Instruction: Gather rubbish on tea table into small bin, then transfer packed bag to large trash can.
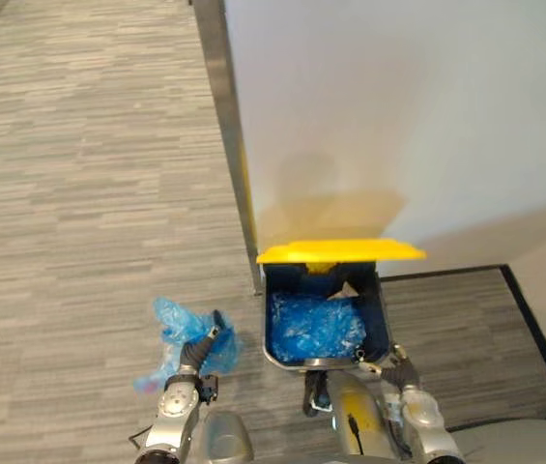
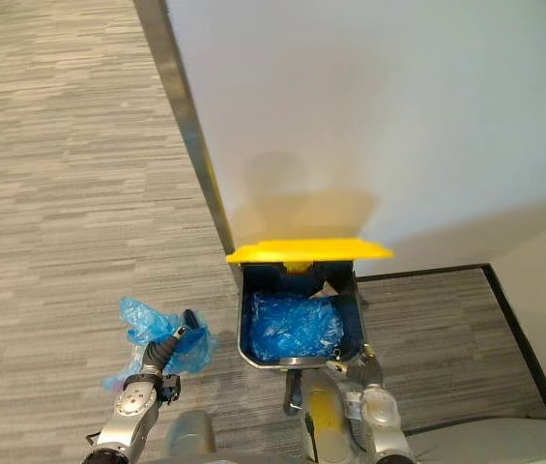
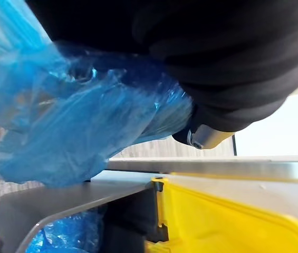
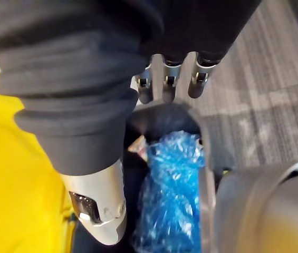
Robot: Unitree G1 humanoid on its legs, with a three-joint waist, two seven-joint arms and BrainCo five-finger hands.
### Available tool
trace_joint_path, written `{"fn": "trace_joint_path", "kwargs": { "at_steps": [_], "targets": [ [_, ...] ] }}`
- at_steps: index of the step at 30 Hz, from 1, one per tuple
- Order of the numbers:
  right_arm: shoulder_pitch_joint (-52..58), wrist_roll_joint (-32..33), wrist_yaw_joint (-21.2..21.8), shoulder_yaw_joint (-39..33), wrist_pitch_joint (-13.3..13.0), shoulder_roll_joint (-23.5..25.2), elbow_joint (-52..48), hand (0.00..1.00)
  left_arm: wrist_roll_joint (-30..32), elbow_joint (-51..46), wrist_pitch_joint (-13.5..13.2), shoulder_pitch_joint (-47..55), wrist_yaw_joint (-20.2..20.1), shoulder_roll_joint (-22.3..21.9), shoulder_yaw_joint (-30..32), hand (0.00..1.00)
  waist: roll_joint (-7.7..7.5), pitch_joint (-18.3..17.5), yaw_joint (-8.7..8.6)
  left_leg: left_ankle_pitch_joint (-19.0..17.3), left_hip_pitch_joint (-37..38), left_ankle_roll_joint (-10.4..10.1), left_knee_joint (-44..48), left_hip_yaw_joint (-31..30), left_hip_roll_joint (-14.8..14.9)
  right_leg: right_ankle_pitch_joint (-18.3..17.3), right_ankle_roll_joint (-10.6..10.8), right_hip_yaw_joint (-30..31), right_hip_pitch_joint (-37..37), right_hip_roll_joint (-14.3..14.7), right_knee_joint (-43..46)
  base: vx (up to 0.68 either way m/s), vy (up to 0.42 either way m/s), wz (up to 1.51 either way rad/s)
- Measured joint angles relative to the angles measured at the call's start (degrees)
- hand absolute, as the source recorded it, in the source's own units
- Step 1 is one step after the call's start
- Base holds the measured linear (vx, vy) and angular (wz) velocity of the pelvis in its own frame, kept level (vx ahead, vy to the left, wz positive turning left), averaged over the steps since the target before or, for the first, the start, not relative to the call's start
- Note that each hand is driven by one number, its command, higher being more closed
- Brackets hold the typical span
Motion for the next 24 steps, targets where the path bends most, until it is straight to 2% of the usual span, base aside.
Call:
{"fn": "trace_joint_path", "kwargs": {
  "at_steps": [1,3,6,8,11,15,17,24],
  "targets": [
    [-2.1,0.0,0.2,2.0,0.0,-0.7,-0.2,0.0,0.4,0.0,0.0,0.3,-0.5,-0.3,-0.1,1.0,0.57,-0.4,0.34,0.6,-0.5,0.4,0.7,0.0,-0.6,0.6,-0.1,-0.6,0.0,0.1,-0.1,-0.03,0.006,0.18],
    [-6.5,-0.3,0.1,5.3,-0.2,-0.7,-0.6,0.0,0.7,0.0,0.0,-0.3,-0.7,-0.4,-0.8,1.0,0.36,-0.5,1.57,1.1,-0.7,0.3,0.3,-0.1,-0.6,1.0,0.0,-0.7,-0.1,-0.1,0.2,-0.03,-0.004,0.17],
    [-16.1,-1.4,-0.5,8.0,-0.4,-1.0,-0.5,0.0,0.7,-1.7,-0.1,-1.0,-0.7,-0.4,-3.0,1.0,0.75,-0.3,1.57,2.7,-3.9,0.1,0.1,-3.3,-1.5,2.2,-1.2,-3.5,-0.7,-1.1,-1.2,-0.03,-0.036,0.52],
    [-24.4,-1.9,-1.6,8.0,-0.4,-2.3,0.3,0.0,0.1,-4.9,-0.1,-1.8,-0.7,-0.3,-5.0,1.0,0.92,-0.1,3.09,5.0,-5.9,-0.2,-1.9,-4.7,-1.4,3.5,-1.9,-5.4,-0.9,-1.2,-3.8,-0.02,-0.033,0.43],
    [-31.9,-2.2,-2.7,8.0,-0.2,-5.7,4.6,0.0,-1.5,-8.5,-0.4,-3.1,-0.8,-0.3,-7.0,1.0,0.85,0.6,4.73,5.8,-6.9,-0.6,-2.2,-5.4,-1.5,3.9,-1.7,-6.5,-1.0,-1.7,-4.0,-0.01,-0.015,0.32],
    [-39.9,-2.2,-3.7,8.1,0.2,-11.1,7.3,0.0,-4.4,-15.5,-2.5,-6.8,-0.9,0.2,-10.3,1.0,0.97,3.3,4.62,6.5,-8.8,-0.5,-2.2,-6.3,-1.8,5.0,-1.8,-7.7,-1.1,-2.3,-5.6,-0.01,0.016,0.16],
    [-41.4,-2.2,-3.7,9.7,0.3,-13.5,7.3,0.0,-5.6,-17.1,-2.8,-10.1,-0.9,0.2,-13.7,1.0,0.93,4.4,4.43,6.5,-9.2,-0.5,-1.9,-6.2,-2.0,5.2,-1.6,-7.6,-1.1,-2.1,-5.6,0.0,0.0,0.0],
    [-47.8,-2.4,-3.5,14.2,0.6,-15.2,9.6,0.0,-10.1,-22.0,-3.8,-20.1,-2.2,-0.8,-24.6,1.0,0.84,6.9,2.99,6.1,-9.7,0.2,-0.5,-3.9,-2.7,6.3,-2.3,-5.3,-2.6,-2.9,-3.9,0.0,0.023,-0.08]
  ]
}}
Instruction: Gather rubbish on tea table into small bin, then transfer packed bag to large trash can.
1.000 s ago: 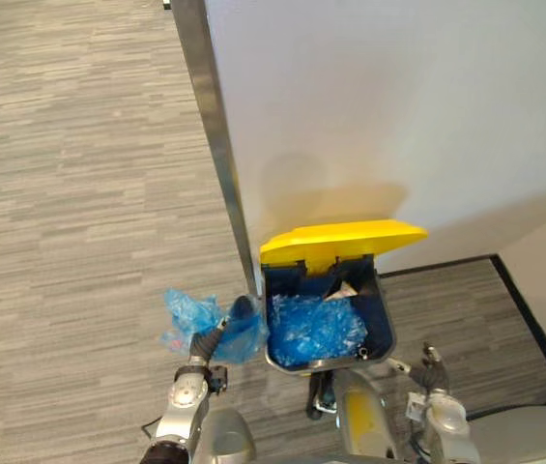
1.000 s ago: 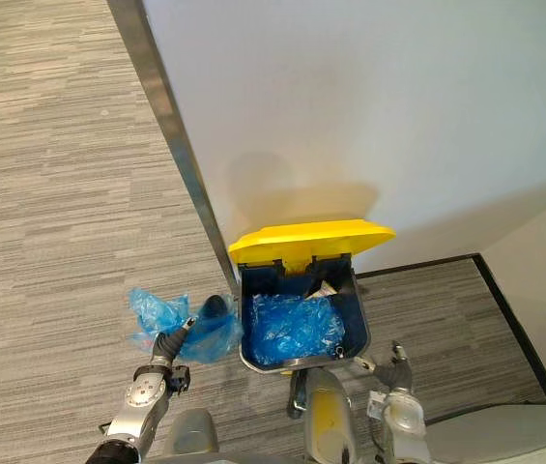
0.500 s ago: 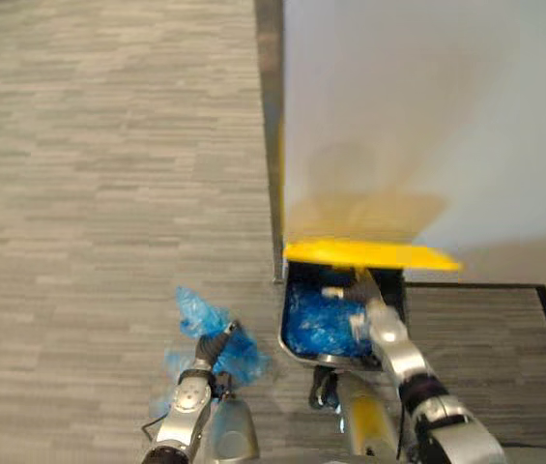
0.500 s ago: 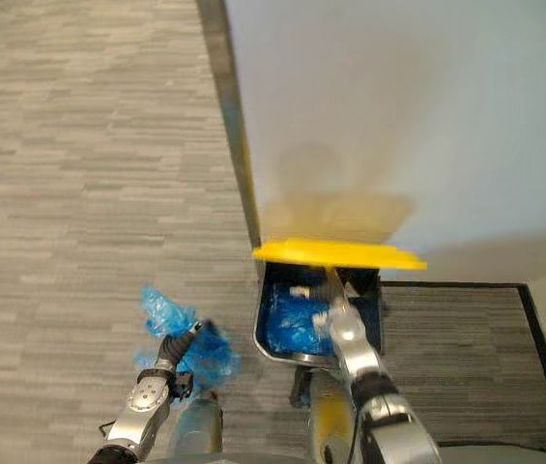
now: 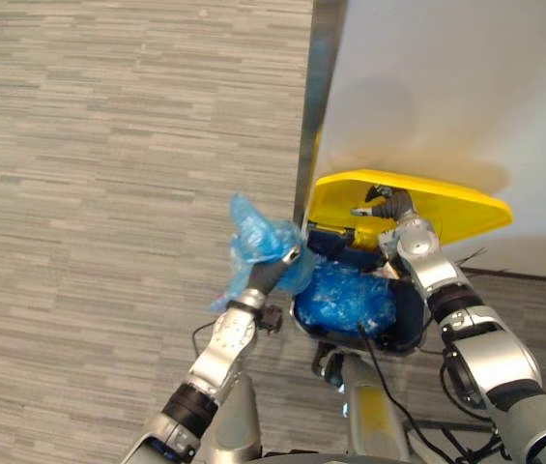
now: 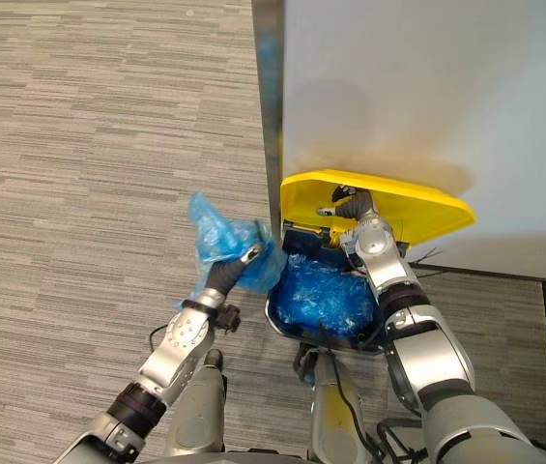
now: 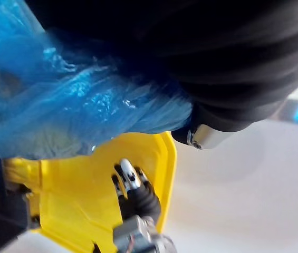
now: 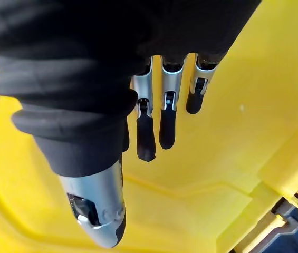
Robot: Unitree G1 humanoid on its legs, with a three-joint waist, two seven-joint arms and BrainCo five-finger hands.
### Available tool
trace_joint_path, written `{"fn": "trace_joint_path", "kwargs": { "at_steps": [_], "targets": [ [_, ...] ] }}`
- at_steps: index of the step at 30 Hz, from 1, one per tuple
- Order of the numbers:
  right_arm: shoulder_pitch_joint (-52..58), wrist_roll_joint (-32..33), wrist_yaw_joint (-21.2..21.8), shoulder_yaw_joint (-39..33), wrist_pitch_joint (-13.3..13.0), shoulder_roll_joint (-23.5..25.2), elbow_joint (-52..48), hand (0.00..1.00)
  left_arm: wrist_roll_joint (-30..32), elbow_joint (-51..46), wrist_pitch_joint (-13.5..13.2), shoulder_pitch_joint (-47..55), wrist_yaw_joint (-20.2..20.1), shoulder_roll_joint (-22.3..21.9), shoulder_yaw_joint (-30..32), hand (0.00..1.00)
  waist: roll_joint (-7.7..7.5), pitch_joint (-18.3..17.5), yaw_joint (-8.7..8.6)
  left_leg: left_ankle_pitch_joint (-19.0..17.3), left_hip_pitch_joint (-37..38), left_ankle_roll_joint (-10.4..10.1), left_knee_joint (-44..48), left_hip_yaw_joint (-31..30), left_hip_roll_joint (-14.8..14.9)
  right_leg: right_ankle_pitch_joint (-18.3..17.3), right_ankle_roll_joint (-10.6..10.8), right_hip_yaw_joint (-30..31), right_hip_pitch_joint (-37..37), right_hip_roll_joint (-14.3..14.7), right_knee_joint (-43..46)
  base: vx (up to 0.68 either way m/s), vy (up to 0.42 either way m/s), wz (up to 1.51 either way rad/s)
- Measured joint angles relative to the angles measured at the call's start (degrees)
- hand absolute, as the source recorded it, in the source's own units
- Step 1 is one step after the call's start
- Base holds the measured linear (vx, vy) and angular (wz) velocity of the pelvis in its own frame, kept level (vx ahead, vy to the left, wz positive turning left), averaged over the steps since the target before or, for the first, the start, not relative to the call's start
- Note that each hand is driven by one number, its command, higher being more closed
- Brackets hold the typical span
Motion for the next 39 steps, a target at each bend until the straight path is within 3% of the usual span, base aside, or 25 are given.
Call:
{"fn": "trace_joint_path", "kwargs": {
  "at_steps": [3,5,8,14,18,19,25,35,39],
  "targets": [
    [-3.6,-0.3,0.1,0.4,0.2,-0.6,0.0,0.0,-0.5,0.0,-0.2,-5.9,0.0,-1.8,-2.9,1.0,0.23,2.5,-0.56,-0.5,0.0,0.7,0.8,1.3,-0.3,0.4,0.7,1.8,-1.1,-0.1,1.0,-0.08,0.025,-0.23],
    [-6.9,-1.7,0.1,1.3,0.7,-1.3,0.0,0.0,-0.5,1.2,-0.4,-10.5,0.2,-4.0,-3.7,1.0,0.32,4.9,-2.19,-0.4,0.0,0.6,0.8,1.4,-0.3,0.4,1.4,2.3,-1.3,0.0,0.5,-0.11,0.007,-0.13],
    [-9.4,-2.2,0.5,1.8,1.3,-2.3,0.0,0.0,-0.3,5.0,-0.7,-14.4,0.6,-5.3,-4.4,1.0,0.39,5.3,-3.41,-0.3,-1.5,0.5,1.6,2.2,-0.2,0.6,1.0,5.2,-3.4,1.6,0.2,-0.06,-0.015,-0.2],
    [-15.4,-2.2,0.9,1.8,1.7,-6.1,0.0,0.0,4.2,20.1,0.2,-22.8,4.1,-6.9,-3.7,1.0,0.56,7.8,-6.09,-0.6,-4.8,1.0,3.6,6.2,0.1,4.0,0.4,8.3,-7.1,2.8,-1.9,-0.01,0.036,-0.3],
    [-16.5,-2.1,1.0,1.8,1.6,-8.2,-1.0,0.0,7.1,30.1,1.4,-25.0,4.4,-8.5,-0.9,1.0,0.47,8.2,-6.72,-0.7,-6.4,1.2,4.0,7.4,-0.1,4.8,-0.2,9.4,-9.1,2.9,-2.4,0.02,0.026,-0.16],
    [-16.5,-2.0,1.0,1.8,1.5,-8.4,-2.5,0.0,7.6,33.6,1.8,-25.9,4.7,-9.2,0.3,0.0,0.5,8.2,-7.04,-0.8,-7.3,1.2,4.1,7.4,0.0,5.1,0.0,9.5,-9.9,3.0,-2.7,0.0,0.0,0.0],
    [-16.3,0.8,0.9,1.9,0.7,-8.9,-9.2,0.0,14.0,46.3,6.2,-28.3,5.6,-10.7,6.8,0.0,0.14,8.9,-8.09,-0.7,-10.0,1.2,4.7,8.2,-0.2,6.2,-0.7,10.4,-13.4,3.1,-2.9,0.03,-0.002,-0.07],
    [-10.3,2.0,0.6,2.3,-1.2,-8.5,-16.5,0.0,17.4,46.2,6.5,-27.4,6.3,-10.8,9.3,0.0,-0.02,8.9,-7.9,-0.8,-8.7,1.3,3.4,9.5,-0.6,6.1,-0.3,11.2,-12.9,2.9,-3.1,0.03,0.001,-0.03],
    [-3.4,1.3,1.1,2.2,-1.7,-8.3,-18.9,0.0,19.7,45.6,7.0,-25.2,6.3,-7.9,9.2,0.0,-0.51,8.9,-7.93,-0.5,-5.1,1.1,1.4,8.7,-0.6,5.7,0.0,9.9,-8.8,2.2,-3.6,0.03,0.0,0.16]
  ]
}}
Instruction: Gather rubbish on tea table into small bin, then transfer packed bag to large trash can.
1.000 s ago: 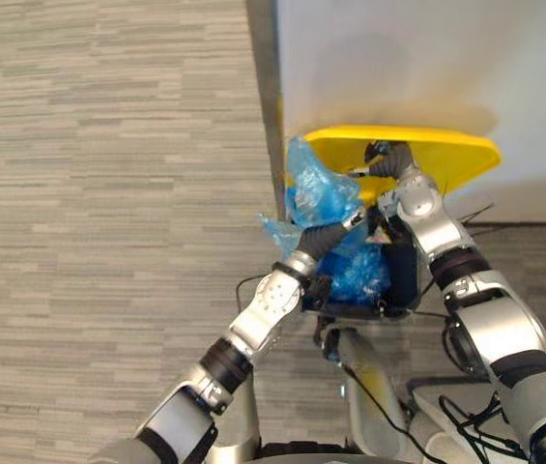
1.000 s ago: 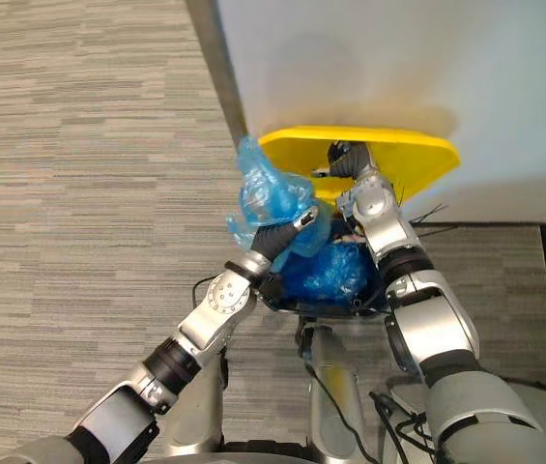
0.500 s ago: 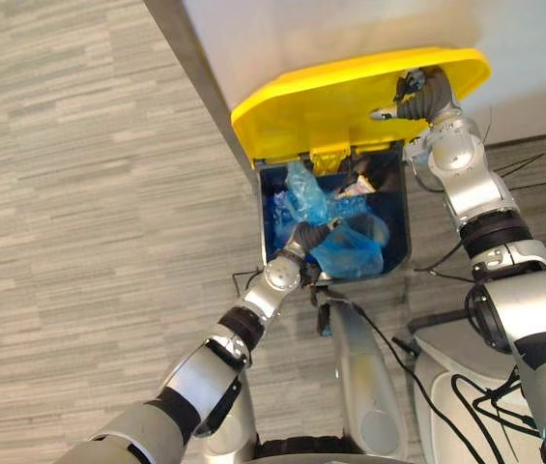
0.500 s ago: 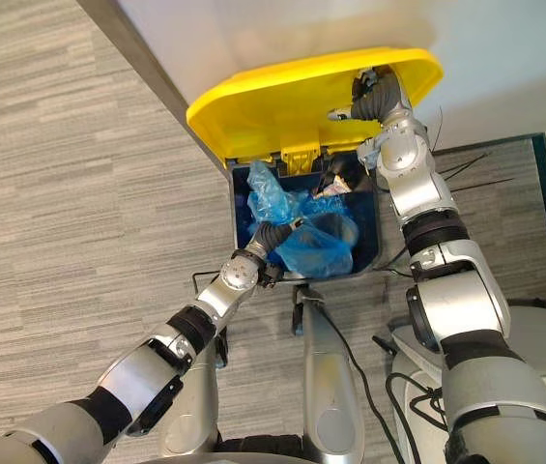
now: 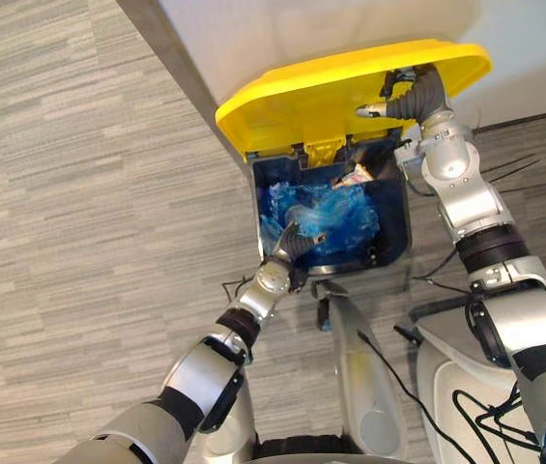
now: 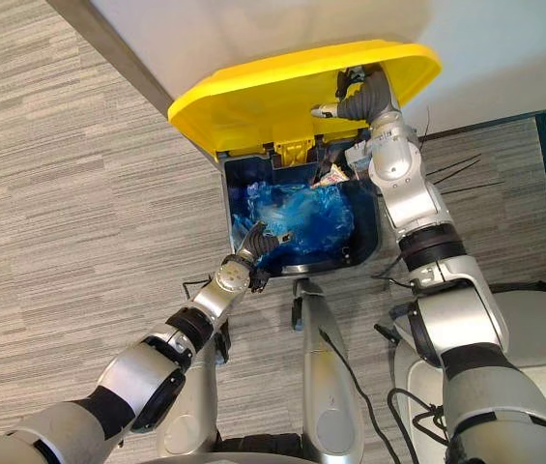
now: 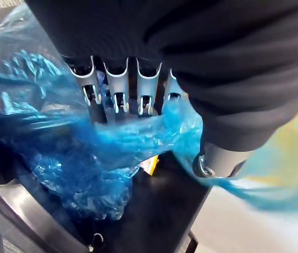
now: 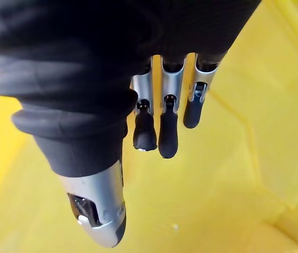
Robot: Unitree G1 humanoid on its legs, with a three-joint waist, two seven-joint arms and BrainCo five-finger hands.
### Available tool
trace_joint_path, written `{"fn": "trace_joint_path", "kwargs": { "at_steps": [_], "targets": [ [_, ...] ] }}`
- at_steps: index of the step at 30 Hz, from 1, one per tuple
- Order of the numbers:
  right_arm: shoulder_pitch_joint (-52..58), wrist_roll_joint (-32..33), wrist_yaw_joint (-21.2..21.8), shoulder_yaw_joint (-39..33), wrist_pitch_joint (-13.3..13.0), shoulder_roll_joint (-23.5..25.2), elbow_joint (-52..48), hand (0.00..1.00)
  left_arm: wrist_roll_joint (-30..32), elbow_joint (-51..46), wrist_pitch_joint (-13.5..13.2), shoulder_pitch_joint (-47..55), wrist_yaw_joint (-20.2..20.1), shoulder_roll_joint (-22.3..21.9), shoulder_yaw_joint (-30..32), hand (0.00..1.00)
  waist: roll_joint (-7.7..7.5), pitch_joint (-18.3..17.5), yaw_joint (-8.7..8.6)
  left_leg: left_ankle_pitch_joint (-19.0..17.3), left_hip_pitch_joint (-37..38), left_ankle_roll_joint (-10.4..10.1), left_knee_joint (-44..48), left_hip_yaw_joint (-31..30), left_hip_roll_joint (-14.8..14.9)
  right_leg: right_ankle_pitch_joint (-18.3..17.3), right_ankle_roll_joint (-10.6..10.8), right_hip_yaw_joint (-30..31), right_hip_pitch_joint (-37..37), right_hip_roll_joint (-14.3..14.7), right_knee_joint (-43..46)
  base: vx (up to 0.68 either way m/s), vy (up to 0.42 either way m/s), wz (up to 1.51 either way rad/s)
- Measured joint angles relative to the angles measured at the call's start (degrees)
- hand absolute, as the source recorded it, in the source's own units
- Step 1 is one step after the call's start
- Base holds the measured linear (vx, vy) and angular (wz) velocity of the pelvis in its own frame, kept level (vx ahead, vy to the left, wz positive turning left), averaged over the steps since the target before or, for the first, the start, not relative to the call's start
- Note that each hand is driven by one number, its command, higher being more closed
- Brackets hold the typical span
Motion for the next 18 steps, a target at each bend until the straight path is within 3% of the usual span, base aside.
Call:
{"fn": "trace_joint_path", "kwargs": {
  "at_steps": [3,6,11,13,14,16,17,18],
  "targets": [
    [4.3,-1.1,0.2,0.0,-0.3,0.6,-1.4,0.0,0.4,-2.5,0.1,2.3,0.0,2.7,0.1,0.0,-0.55,-0.1,0.55,-0.3,0.8,0.3,2.8,0.2,0.0,-0.6,0.6,-0.5,1.6,-0.7,1.3,0.02,0.029,0.14],
    [9.8,-1.2,1.1,-1.2,-0.4,2.7,-2.3,0.0,0.3,-4.9,0.1,5.4,0.0,5.1,0.9,0.0,-0.84,-0.1,1.86,-2.9,1.4,1.5,8.1,0.5,0.7,-0.7,0.7,-0.9,4.5,-0.9,2.3,-0.03,0.1,0.02],
    [24.2,-1.3,2.8,-4.2,-1.4,9.5,-5.1,0.0,0.3,-10.5,-1.5,17.0,-0.7,10.1,4.5,0.0,-4.04,-0.9,4.07,-4.7,5.1,4.3,11.6,2.8,-1.4,1.0,2.3,1.5,9.1,-2.4,1.0,-0.11,0.167,-0.13],
    [33.7,-2.8,4.8,-5.2,-1.5,12.1,-7.3,0.0,0.1,-14.4,-1.8,26.8,-2.4,14.1,8.3,0.0,-5.31,-1.9,4.88,-5.2,6.4,6.3,12.9,5.5,-1.4,3.8,2.5,3.2,11.1,-2.5,-2.6,-0.16,0.202,-0.48],
    [37.6,-3.5,5.5,-5.6,-1.5,12.5,-7.9,0.0,-0.3,-16.1,-1.9,30.2,-2.6,14.9,9.6,0.0,-6.01,-2.7,5.02,-4.3,6.5,7.7,11.7,6.5,-1.4,3.6,2.7,2.9,11.1,-3.1,-3.3,-0.14,0.095,-0.37],
    [43.8,-3.5,7.2,-7.1,-1.5,13.1,-8.2,0.0,-2.3,-18.2,-2.1,36.3,-3.7,16.7,13.1,0.0,-6.28,-3.5,5.09,-3.0,7.6,8.8,9.2,7.8,-1.3,1.8,0.5,2.9,9.8,-4.0,6.6,-0.18,0.089,-0.25],
    [49.4,-3.4,8.3,-9.2,-1.5,14.0,-8.1,0.0,-3.4,-19.0,-2.1,40.9,-4.6,17.7,15.5,0.0,-6.61,-5.5,4.96,-1.3,7.9,8.8,6.4,8.2,-1.8,-1.1,0.8,3.3,10.6,-4.3,16.5,-0.16,0.079,-0.11],
    [50.6,-3.4,8.5,-9.8,-1.6,14.3,-8.1,0.0,-3.8,-19.4,-2.1,41.9,-4.8,17.9,15.9,0.0,-6.75,-6.0,4.94,-1.0,8.1,8.8,5.7,8.1,-2.0,-1.9,0.9,3.4,11.1,-4.4,18.4,-0.09,0.007,-0.01]
  ]
}}
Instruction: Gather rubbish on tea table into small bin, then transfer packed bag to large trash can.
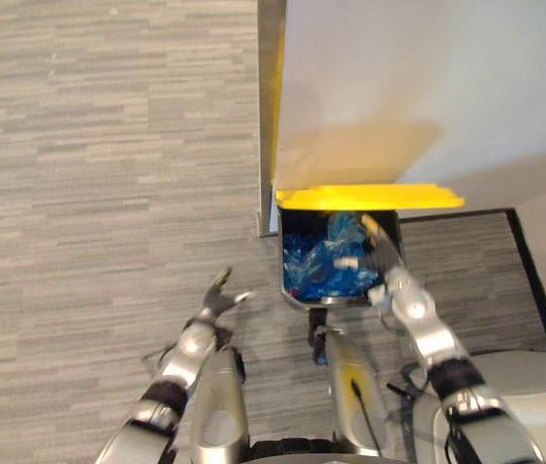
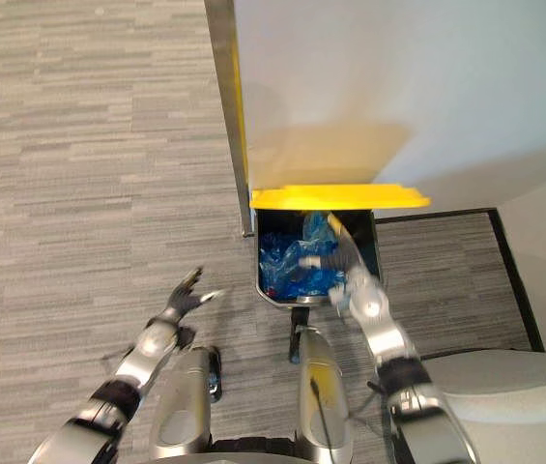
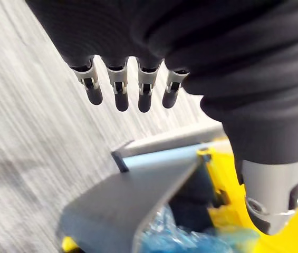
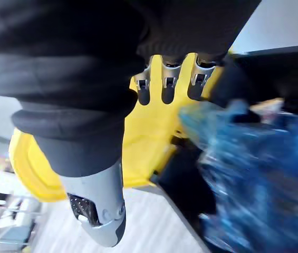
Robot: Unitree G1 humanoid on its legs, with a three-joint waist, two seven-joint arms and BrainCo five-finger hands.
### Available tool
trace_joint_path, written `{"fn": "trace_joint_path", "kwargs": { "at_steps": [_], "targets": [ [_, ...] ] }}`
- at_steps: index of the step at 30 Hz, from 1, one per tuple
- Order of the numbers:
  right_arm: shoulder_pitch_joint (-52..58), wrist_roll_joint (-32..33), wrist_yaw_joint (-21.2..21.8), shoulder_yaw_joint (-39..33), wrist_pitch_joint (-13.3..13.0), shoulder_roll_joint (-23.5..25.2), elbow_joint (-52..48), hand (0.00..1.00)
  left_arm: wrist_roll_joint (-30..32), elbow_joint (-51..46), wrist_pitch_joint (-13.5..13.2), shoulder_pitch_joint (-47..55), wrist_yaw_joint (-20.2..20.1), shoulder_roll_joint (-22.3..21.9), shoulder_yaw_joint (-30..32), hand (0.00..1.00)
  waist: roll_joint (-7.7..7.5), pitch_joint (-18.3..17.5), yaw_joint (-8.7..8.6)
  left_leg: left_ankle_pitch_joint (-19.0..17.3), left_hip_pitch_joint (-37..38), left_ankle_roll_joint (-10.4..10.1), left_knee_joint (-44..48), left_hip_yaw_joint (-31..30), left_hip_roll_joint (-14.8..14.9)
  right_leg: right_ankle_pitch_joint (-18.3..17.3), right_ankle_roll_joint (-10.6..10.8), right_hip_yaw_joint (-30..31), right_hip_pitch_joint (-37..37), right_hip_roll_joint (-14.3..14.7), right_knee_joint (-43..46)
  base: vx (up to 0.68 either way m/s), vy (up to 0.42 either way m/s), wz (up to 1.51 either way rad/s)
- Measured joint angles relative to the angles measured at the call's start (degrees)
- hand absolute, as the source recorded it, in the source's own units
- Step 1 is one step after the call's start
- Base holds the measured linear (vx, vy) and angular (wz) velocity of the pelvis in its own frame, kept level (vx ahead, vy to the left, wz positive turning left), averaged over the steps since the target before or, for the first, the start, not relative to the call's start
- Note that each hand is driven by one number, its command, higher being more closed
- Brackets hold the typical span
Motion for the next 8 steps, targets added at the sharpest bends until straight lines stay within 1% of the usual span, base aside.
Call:
{"fn": "trace_joint_path", "kwargs": {
  "at_steps": [1,2,3,4,5,6,7,8],
  "targets": [
    [4.2,0.1,0.5,-2.0,-0.2,0.9,0.5,0.0,-0.5,-1.9,-0.1,3.9,-0.5,0.2,2.0,0.0,-0.26,-1.7,-0.18,1.2,0.4,0.0,-2.4,-0.2,-0.7,-4.2,0.8,1.1,2.4,0.2,4.3,-0.02,-0.09,0.03],
    [8.0,0.0,1.0,-3.8,-0.2,1.0,1.8,0.0,-1.2,-4.1,-0.1,7.3,-1.4,-0.1,3.8,0.0,-0.27,-3.5,-0.11,2.1,0.4,-0.5,-4.5,-0.4,-1.2,-7.7,1.9,1.8,5.6,0.4,3.1,-0.02,-0.09,0.03],
    [9.4,0.0,1.4,-4.4,-0.1,1.0,2.3,0.0,-1.3,-5.3,-0.1,8.7,-1.5,-0.5,4.5,0.0,-0.3,-4.1,-0.1,2.6,0.5,-0.9,-5.3,-0.4,-1.3,-9.2,2.5,2.1,7.2,0.5,0.7,0.0,-0.169,0.03],
    [11.9,0.0,1.5,-5.5,-0.1,1.1,3.7,0.0,-1.9,-7.3,-0.2,11.3,-1.8,-1.0,6.5,0.0,-0.29,-5.4,-0.08,3.6,0.6,-1.8,-6.6,-0.5,-1.5,-11.8,1.9,1.9,9.9,1.1,-5.3,0.02,-0.179,-0.01],
    [13.7,0.0,1.5,-6.9,0.0,1.3,5.6,0.0,-2.3,-8.0,-0.2,13.1,-2.5,-3.3,8.3,0.0,0.61,-7.6,0.06,4.7,0.3,-3.0,-8.3,-0.4,-1.1,-12.7,-0.2,1.0,11.7,2.0,-11.3,0.02,-0.179,-0.05],
    [14.3,0.0,1.5,-7.7,0.0,1.5,6.4,0.0,-2.6,-8.3,-0.2,13.8,-2.7,-4.5,8.7,0.0,1.34,-8.7,0.1,5.2,0.2,-3.6,-9.3,-0.4,-0.7,-11.8,-0.6,0.7,11.8,2.8,-13.0,0.04,-0.129,-0.2],
    [15.4,0.1,1.5,-8.5,-0.1,1.6,8.2,0.0,-2.8,-8.3,-0.7,15.0,-3.2,-6.2,9.2,0.0,2.12,-10.7,0.33,6.8,0.8,-3.9,-11.9,-0.2,0.2,-10.7,-1.2,0.9,12.0,4.1,-15.3,0.05,-0.092,-0.19],
    [15.5,0.1,1.5,-8.9,0.0,1.6,10.2,0.0,-2.9,-8.2,-0.9,15.7,-3.8,-7.2,9.2,0.0,2.47,-12.3,0.4,8.5,1.5,-4.3,-14.5,-0.2,0.4,-10.0,-1.5,0.9,12.1,4.7,-16.5,0.05,-0.092,-0.15]
  ]
}}
